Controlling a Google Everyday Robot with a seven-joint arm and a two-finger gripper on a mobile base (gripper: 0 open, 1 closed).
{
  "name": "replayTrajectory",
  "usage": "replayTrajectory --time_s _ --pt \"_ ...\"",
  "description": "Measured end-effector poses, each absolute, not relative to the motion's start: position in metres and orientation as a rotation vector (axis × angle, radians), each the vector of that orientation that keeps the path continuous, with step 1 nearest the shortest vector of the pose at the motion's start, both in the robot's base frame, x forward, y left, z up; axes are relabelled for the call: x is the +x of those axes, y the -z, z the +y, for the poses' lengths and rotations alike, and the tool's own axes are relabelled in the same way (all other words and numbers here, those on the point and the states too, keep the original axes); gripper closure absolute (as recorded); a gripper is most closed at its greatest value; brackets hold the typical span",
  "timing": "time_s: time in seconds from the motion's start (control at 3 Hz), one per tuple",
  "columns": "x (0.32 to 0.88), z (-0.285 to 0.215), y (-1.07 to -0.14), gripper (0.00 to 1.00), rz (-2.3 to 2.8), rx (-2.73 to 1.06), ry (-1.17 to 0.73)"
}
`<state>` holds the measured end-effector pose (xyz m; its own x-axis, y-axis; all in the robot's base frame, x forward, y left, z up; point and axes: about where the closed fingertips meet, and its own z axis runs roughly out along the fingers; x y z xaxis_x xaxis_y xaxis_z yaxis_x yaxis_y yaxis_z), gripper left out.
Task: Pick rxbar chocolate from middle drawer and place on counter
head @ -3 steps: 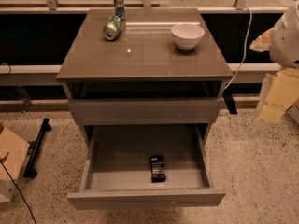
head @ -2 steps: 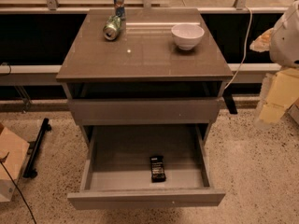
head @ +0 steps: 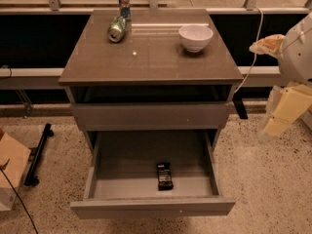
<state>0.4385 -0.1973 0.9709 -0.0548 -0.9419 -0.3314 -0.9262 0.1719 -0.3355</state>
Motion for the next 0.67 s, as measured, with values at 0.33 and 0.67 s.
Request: replayTrajectory --time_s 0.33,0.67 --pt "0.446 -0.182 -0.964 0.0 1.817 -1.779 -0.054" --pt "0.459 -0.167 -0.948 0.0 1.737 -1.785 -0.165"
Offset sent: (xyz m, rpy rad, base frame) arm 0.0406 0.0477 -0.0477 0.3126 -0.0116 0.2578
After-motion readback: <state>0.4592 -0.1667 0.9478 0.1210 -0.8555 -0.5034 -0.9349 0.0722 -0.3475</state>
